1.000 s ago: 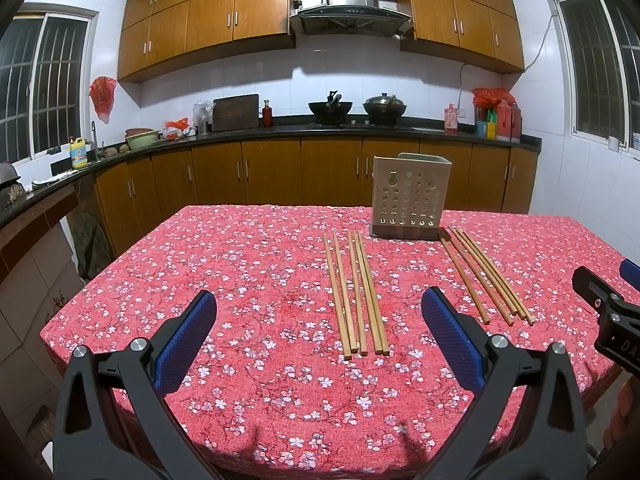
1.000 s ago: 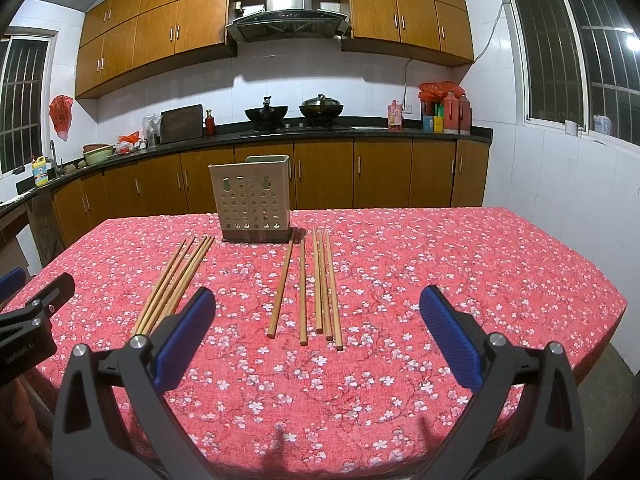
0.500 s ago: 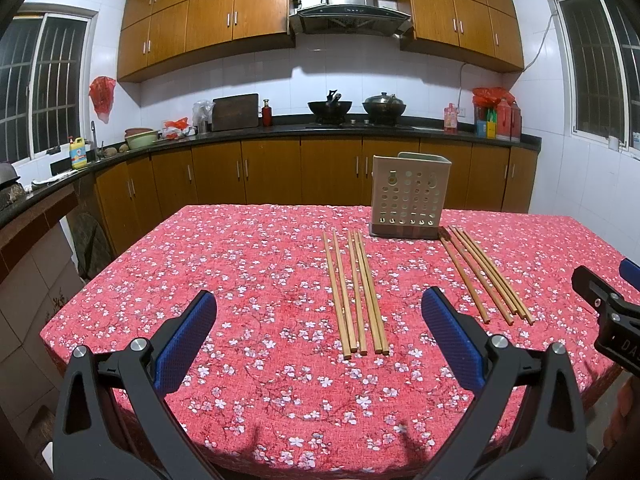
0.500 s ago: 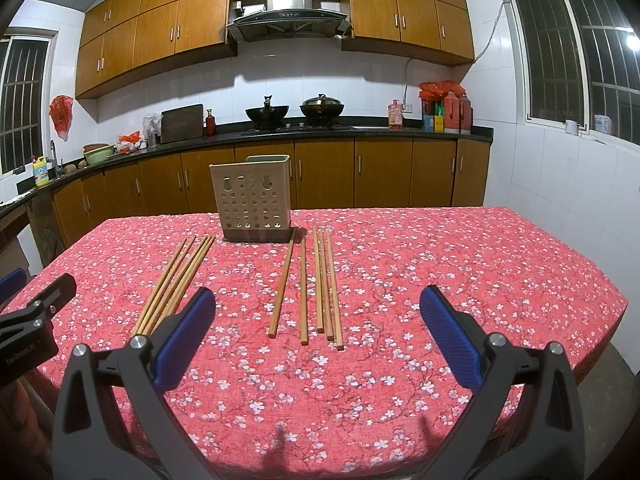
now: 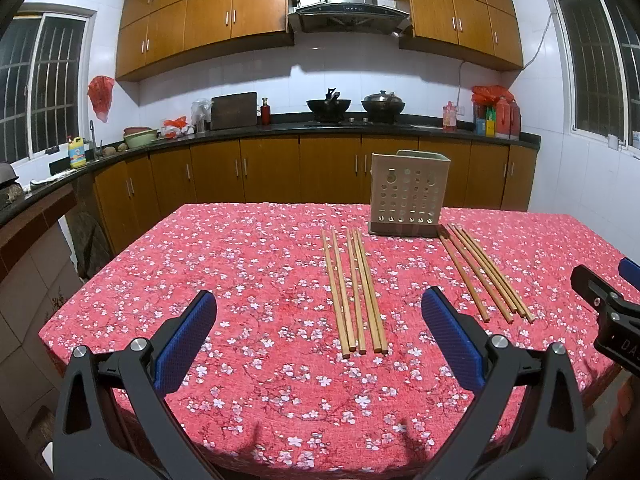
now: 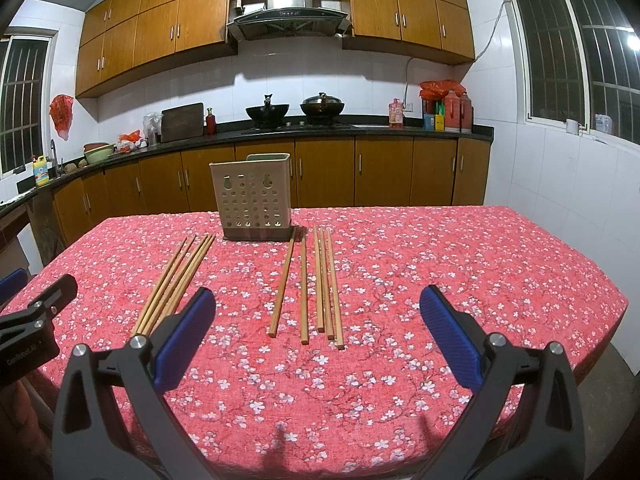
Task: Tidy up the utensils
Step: 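Grasp a wooden chopstick with the right tool while the left tool grasps another chopstick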
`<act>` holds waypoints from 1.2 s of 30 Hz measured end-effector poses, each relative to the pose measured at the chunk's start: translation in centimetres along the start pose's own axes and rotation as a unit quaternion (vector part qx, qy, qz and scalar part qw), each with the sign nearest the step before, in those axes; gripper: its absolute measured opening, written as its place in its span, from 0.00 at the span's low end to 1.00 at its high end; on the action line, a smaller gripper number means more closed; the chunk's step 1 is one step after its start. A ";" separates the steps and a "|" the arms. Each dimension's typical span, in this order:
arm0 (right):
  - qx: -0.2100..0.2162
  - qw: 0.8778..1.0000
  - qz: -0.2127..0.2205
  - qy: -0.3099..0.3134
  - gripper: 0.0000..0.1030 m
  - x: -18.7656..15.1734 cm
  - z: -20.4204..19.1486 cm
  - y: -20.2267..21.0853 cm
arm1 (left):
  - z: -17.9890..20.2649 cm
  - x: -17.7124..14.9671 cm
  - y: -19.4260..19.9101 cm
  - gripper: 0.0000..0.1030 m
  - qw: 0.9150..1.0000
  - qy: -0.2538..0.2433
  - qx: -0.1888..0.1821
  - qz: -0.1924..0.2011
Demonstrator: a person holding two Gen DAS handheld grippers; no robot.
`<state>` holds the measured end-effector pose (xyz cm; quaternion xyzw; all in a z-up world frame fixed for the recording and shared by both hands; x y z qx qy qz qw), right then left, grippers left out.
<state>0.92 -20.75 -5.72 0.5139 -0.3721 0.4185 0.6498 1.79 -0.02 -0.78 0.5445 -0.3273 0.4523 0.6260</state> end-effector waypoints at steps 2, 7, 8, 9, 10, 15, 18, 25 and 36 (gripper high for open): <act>0.000 1.000 0.000 0.000 0.96 0.0 0.0 0.0 | 0.0 0.0 0.0 0.98 1.000 0.000 0.000 0.000; 0.000 1.000 -0.001 0.000 0.96 0.1 0.0 0.2 | 0.0 0.0 0.1 0.98 1.000 0.000 0.000 -0.001; 0.000 1.000 -0.001 -0.001 0.96 0.2 0.0 0.3 | 0.0 0.0 0.1 0.98 1.000 0.000 0.000 -0.001; 0.000 1.000 -0.001 -0.001 0.96 0.3 0.0 0.3 | 0.2 -0.4 -0.1 0.98 1.000 0.000 0.000 -0.001; 0.000 1.000 -0.002 -0.001 0.96 0.3 -0.2 0.3 | 0.2 -0.5 -0.2 0.98 1.000 0.001 0.000 -0.002; 0.013 1.000 -0.016 -0.023 0.96 -0.5 0.7 -1.1 | -0.1 -0.5 -1.2 0.98 1.000 0.004 0.008 -0.016; 0.018 0.998 -0.032 -0.053 0.96 -1.0 1.7 -2.7 | -0.9 -0.2 -2.8 0.98 0.999 0.013 0.026 -0.039; 0.024 0.989 -0.113 -0.095 0.70 -0.4 4.6 -7.6 | -2.7 0.8 -5.9 0.98 0.994 0.023 0.053 -0.094; 0.104 0.960 -0.228 -0.126 0.23 -1.2 4.9 -17.0 | -3.6 1.9 -10.1 0.98 0.989 0.022 0.055 -0.134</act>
Point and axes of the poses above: each gripper's, at about its wrist camera, not at the fingertips, and y roughly against the way its jaws point, z to its right, x to its top, the point moved 2 cm from there along -y, roughly the way its jaws point, and after that the axes turned 14 degrees about y, right-handed, at the moved point
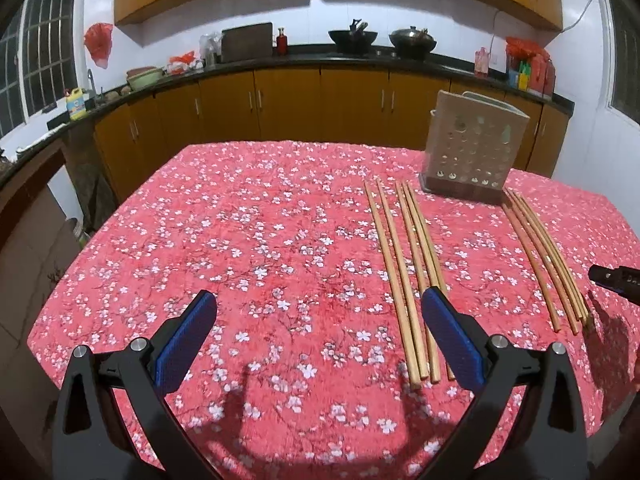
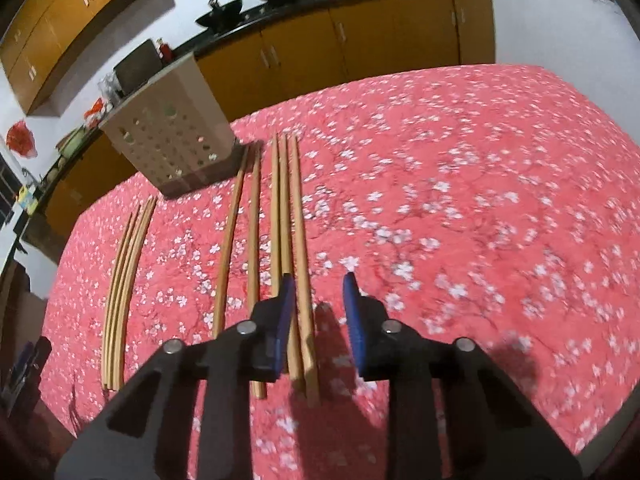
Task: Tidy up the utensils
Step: 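Grasp a wooden chopstick with the right tool while the left tool grasps another chopstick, then lift both held chopsticks off the table toward the beige utensil holder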
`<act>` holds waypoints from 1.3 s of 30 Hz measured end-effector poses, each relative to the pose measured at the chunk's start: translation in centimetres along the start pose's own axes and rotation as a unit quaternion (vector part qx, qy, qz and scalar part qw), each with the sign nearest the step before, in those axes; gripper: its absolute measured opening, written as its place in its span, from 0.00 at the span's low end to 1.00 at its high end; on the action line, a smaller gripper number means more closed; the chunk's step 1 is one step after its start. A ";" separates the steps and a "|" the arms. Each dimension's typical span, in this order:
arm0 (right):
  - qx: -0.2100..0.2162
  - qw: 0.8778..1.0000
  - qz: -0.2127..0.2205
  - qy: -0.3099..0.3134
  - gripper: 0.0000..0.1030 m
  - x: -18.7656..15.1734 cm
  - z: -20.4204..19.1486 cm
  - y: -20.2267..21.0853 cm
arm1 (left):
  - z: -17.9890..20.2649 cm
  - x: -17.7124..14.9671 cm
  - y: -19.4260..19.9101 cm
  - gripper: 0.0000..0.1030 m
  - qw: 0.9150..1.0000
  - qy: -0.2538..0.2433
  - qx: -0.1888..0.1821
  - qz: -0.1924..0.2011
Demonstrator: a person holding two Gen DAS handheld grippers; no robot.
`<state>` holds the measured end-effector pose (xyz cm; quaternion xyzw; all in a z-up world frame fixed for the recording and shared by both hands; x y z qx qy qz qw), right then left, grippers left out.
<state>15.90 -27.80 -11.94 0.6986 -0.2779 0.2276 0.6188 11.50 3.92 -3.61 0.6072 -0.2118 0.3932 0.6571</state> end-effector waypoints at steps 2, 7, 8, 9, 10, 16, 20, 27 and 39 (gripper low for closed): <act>0.005 1.000 -0.005 0.009 0.23 0.3 -0.4 -0.7 | 0.0 0.1 -0.6 0.95 1.000 0.001 -0.004 -0.010; 0.000 0.999 -0.033 0.030 0.10 0.4 -1.0 -2.7 | 0.6 0.3 -2.1 0.77 0.999 0.004 -0.021 -0.042; 0.001 0.999 -0.037 0.031 0.10 0.3 -1.0 -2.9 | 0.6 0.2 -2.3 0.73 0.999 0.005 -0.025 -0.046; 0.002 0.999 -0.035 0.032 0.09 0.2 -1.0 -3.0 | 0.8 0.2 -2.6 0.70 0.998 0.008 -0.032 -0.055; -0.003 0.999 -0.032 0.040 0.09 0.1 -1.1 -2.9 | 0.9 0.1 -2.8 0.70 0.998 0.008 -0.036 -0.060; -0.037 0.997 -0.027 0.064 0.08 0.2 -1.0 -3.0 | 2.0 -0.1 -4.2 0.61 0.995 -0.005 -0.053 -0.087; -0.039 0.998 -0.026 0.049 0.08 0.5 -0.1 -3.2 | 2.6 -0.3 -5.6 0.46 0.990 -0.001 -0.070 -0.118; -0.045 0.997 -0.022 0.060 0.08 0.3 -0.2 -3.0 | 3.0 -0.9 -6.8 0.30 0.986 -0.009 -0.076 -0.146; -0.047 0.995 -0.022 0.080 0.08 0.2 -0.5 -2.6 | 3.7 0.2 -8.8 0.08 0.989 -0.035 -0.032 -0.141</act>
Point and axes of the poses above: each gripper's, at about its wrist camera, not at the fingertips, and y roughly against the way its jaws point, z to its right, x to its top, the point moved 2 cm from there along -y, roughly the way its jaws point, and after that the axes turned 14 degrees about y, right-handed, at the moved point
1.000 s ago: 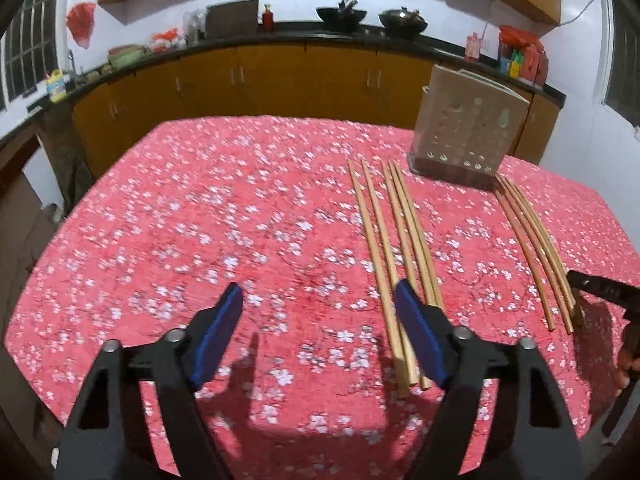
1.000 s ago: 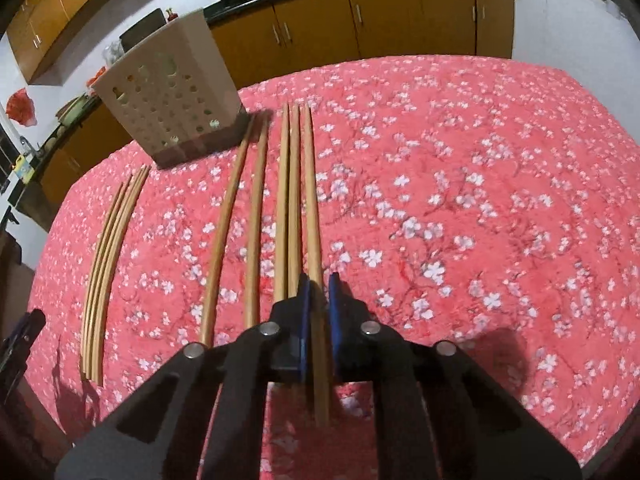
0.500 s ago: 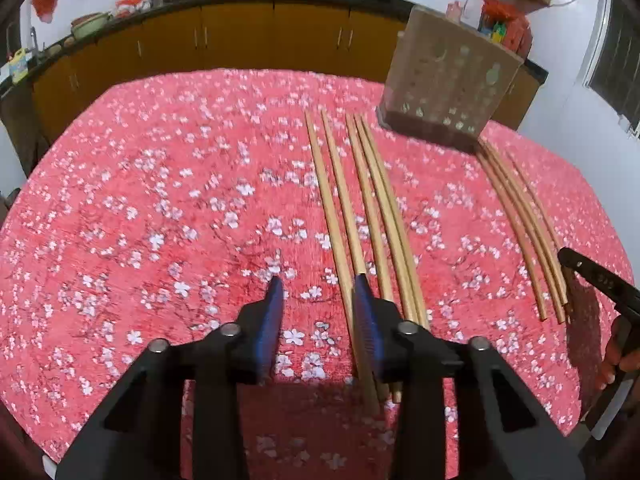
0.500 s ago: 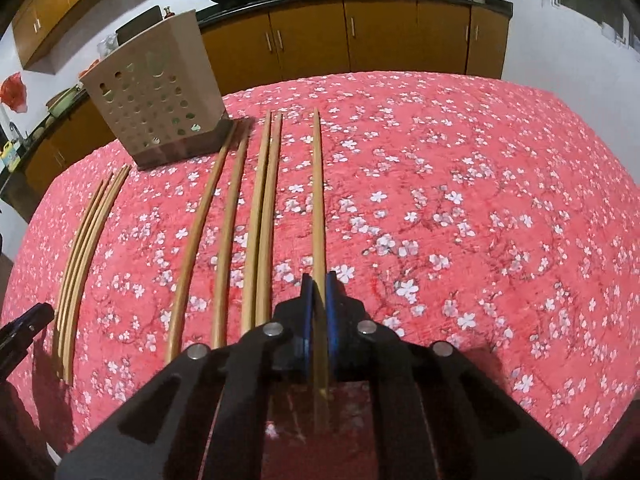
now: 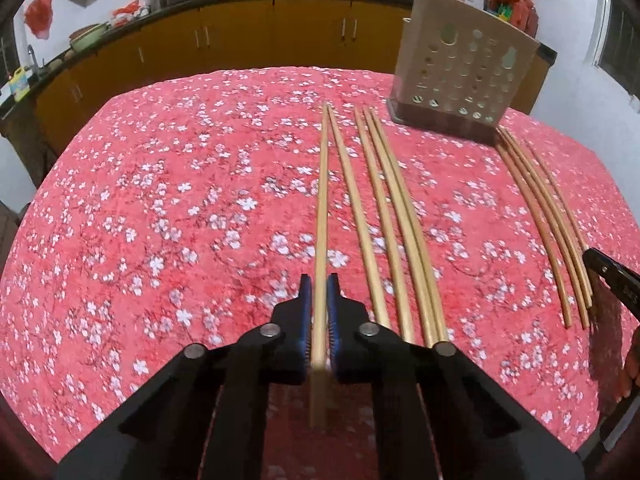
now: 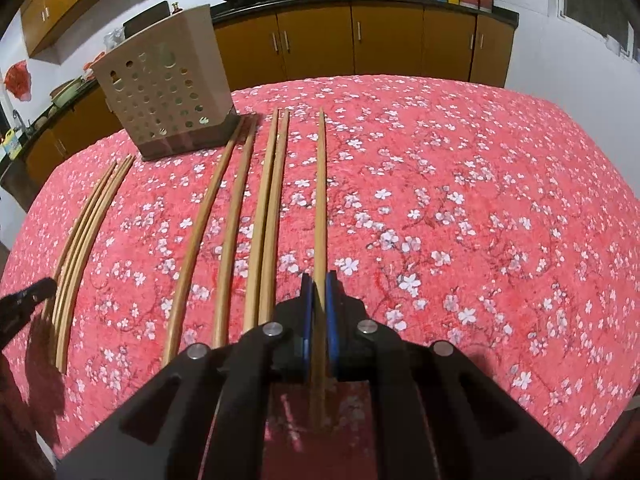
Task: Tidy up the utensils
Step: 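Lift both held chopsticks off the table toward the beige utensil holder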
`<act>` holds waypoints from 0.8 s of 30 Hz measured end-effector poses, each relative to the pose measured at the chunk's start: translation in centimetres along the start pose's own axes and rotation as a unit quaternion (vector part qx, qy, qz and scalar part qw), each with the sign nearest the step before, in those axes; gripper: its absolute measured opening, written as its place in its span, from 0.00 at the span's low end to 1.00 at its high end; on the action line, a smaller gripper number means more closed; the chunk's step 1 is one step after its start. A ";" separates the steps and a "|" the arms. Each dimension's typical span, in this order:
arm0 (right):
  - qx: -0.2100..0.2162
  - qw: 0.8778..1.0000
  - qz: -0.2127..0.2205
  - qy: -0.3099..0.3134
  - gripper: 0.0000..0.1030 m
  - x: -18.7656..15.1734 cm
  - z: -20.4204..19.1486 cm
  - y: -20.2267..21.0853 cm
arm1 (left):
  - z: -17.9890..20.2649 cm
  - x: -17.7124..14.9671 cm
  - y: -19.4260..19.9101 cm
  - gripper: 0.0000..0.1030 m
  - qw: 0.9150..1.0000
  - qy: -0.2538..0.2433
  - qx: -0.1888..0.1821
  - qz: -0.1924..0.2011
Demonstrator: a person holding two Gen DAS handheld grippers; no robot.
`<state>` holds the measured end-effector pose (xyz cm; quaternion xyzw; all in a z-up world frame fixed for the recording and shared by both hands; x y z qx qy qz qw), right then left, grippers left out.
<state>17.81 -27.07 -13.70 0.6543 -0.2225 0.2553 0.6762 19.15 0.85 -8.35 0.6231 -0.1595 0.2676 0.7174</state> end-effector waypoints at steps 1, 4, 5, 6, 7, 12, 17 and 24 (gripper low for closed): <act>0.001 1.000 0.000 0.000 0.08 -0.1 0.0 0.1 | -0.1 0.2 -0.1 0.08 1.000 -0.001 0.001 0.000; -0.001 1.000 -0.002 0.003 0.08 0.5 0.3 -0.3 | -0.4 1.1 -0.8 0.08 1.000 -0.002 0.008 0.001; -0.001 1.000 -0.002 0.002 0.08 0.8 0.5 -0.5 | -0.6 1.7 -1.1 0.08 1.000 0.001 0.011 0.001; -0.002 1.000 -0.003 0.000 0.08 1.2 0.7 -0.8 | -0.8 2.1 -1.3 0.08 1.000 0.004 0.012 0.000; -0.004 1.000 -0.003 -0.003 0.08 1.6 1.0 -1.2 | -1.1 2.5 -1.6 0.08 1.000 0.008 0.012 0.001; -0.011 1.000 0.008 -0.023 0.08 2.7 2.7 -2.3 | -2.0 3.7 -2.3 0.08 1.000 0.016 -0.001 0.008; -0.016 1.000 0.017 -0.013 0.08 2.5 2.6 -2.3 | -2.4 2.7 -1.5 0.08 1.000 0.009 -0.009 0.024; -0.015 1.000 0.018 -0.009 0.08 1.4 2.4 -1.5 | -2.6 1.6 -0.5 0.08 1.000 0.005 -0.010 0.029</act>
Point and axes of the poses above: each gripper's, at about its wrist camera, not at the fingertips, and y roughly against the way its jaws point, z to its right, x to its top, the point moved 2 cm from there along -y, roughly the way its jaws point, and after that the axes turned 14 degrees about y, right-handed, at the moved point
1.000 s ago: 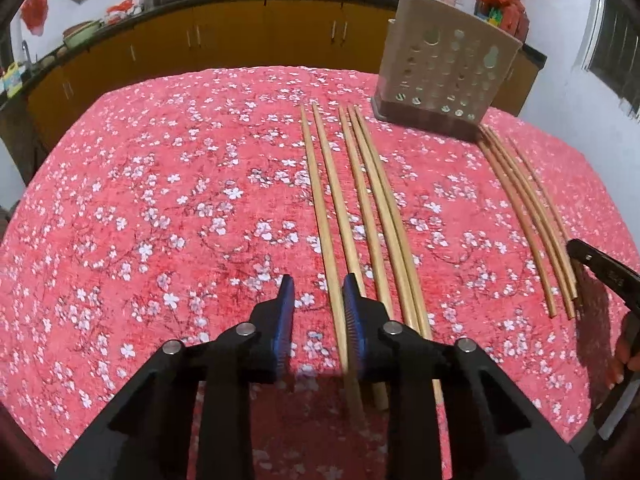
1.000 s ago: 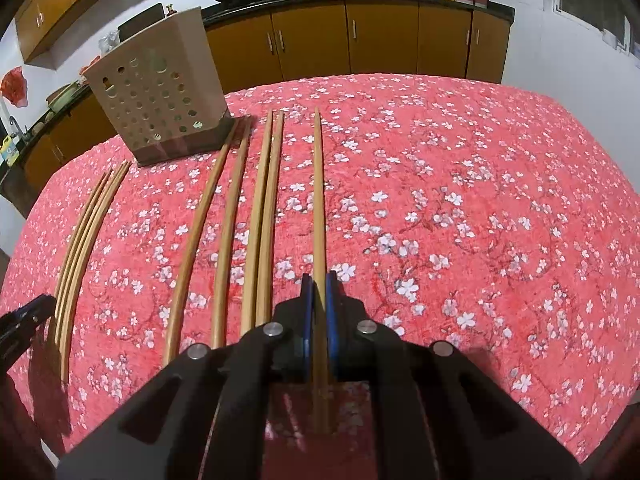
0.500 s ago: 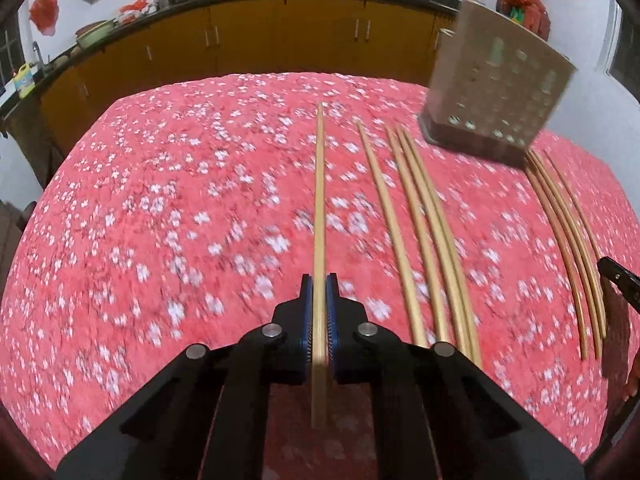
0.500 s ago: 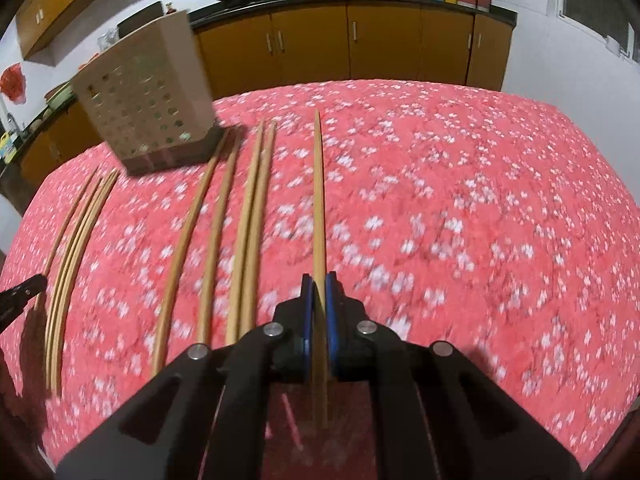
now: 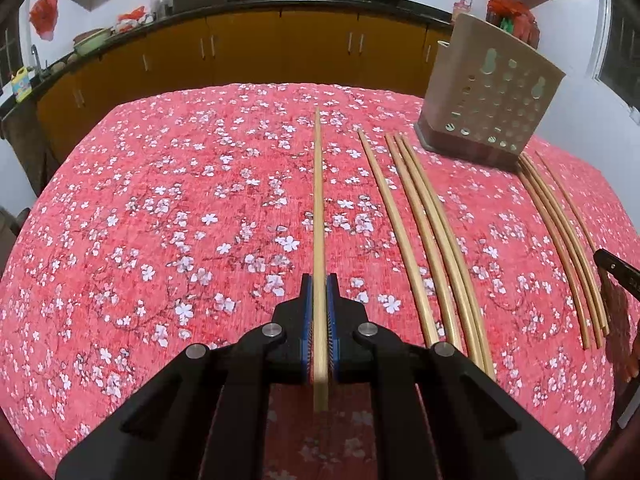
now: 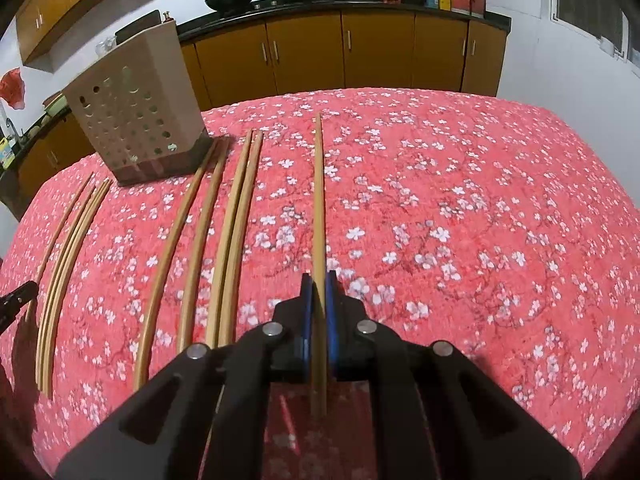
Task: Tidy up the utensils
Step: 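Lift both held chopsticks off the table toward the beige utensil holder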
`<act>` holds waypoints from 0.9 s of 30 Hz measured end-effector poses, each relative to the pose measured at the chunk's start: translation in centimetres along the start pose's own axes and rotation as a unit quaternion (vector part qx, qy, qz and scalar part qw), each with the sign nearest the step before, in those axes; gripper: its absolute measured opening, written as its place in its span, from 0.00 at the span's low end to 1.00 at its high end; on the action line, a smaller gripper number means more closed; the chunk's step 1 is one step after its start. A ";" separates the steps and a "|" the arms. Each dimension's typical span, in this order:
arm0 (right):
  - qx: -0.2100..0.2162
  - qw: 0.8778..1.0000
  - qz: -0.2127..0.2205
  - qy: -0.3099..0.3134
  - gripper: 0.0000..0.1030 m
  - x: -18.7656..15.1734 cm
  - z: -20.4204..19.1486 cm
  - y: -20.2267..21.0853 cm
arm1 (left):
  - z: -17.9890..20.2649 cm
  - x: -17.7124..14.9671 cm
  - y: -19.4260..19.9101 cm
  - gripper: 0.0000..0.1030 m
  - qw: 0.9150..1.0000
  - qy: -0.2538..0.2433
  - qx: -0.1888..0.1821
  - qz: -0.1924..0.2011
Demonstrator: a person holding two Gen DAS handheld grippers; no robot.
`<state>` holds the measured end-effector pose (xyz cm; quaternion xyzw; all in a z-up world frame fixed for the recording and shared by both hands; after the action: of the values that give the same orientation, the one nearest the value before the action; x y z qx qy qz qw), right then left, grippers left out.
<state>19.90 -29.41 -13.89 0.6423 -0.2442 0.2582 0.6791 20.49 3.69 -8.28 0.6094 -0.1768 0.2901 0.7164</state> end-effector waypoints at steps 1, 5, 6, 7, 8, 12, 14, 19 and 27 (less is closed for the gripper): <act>0.002 1.000 0.001 -0.003 0.08 -0.2 0.0 0.1 | 0.1 0.0 -0.1 0.08 1.000 0.000 0.001 0.000; 0.003 1.000 0.001 -0.005 0.08 -0.1 0.1 0.1 | 0.1 0.1 -0.3 0.08 1.000 0.001 0.002 0.000; 0.002 1.000 0.001 -0.004 0.08 -0.2 0.0 0.1 | 0.1 0.1 -0.3 0.08 1.000 0.001 0.002 0.000; 0.002 1.000 0.001 -0.004 0.08 -0.1 0.1 0.0 | 0.1 0.1 -0.3 0.08 1.000 0.001 0.002 0.000; 0.003 1.000 0.001 -0.004 0.08 -0.2 0.0 0.1 | 0.1 0.1 -0.3 0.08 1.000 0.002 0.001 0.000; 0.001 1.000 0.001 -0.003 0.08 -0.1 0.0 0.0 | -0.2 0.0 -0.1 0.08 1.000 0.004 -0.001 -0.001; 0.001 1.000 0.002 -0.003 0.08 -0.2 0.0 0.1 | -0.2 0.0 -0.1 0.08 1.000 0.004 0.000 -0.001; 0.011 1.000 0.012 -0.008 0.07 -0.2 0.1 1.1 | 0.1 0.1 0.1 0.07 1.000 -0.007 0.008 -0.007; -0.005 0.996 0.090 -0.006 0.07 1.2 1.3 7.3 | -0.1 1.6 4.0 0.07 0.999 -0.003 -0.006 0.037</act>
<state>15.96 -30.38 -7.58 0.6157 -0.3060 0.3135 0.6549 19.21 4.45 -4.21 0.5991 -0.2029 0.3138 0.7082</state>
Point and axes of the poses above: each gripper's, at about its wrist camera, not at the fingertips, and y roughly against the way its jaws point, z to its right, x to its top, the point moved 2 cm from there along -y, roughly the way its jaws point, and after that the axes turned 14 degrees about y, right-handed, at the moved point
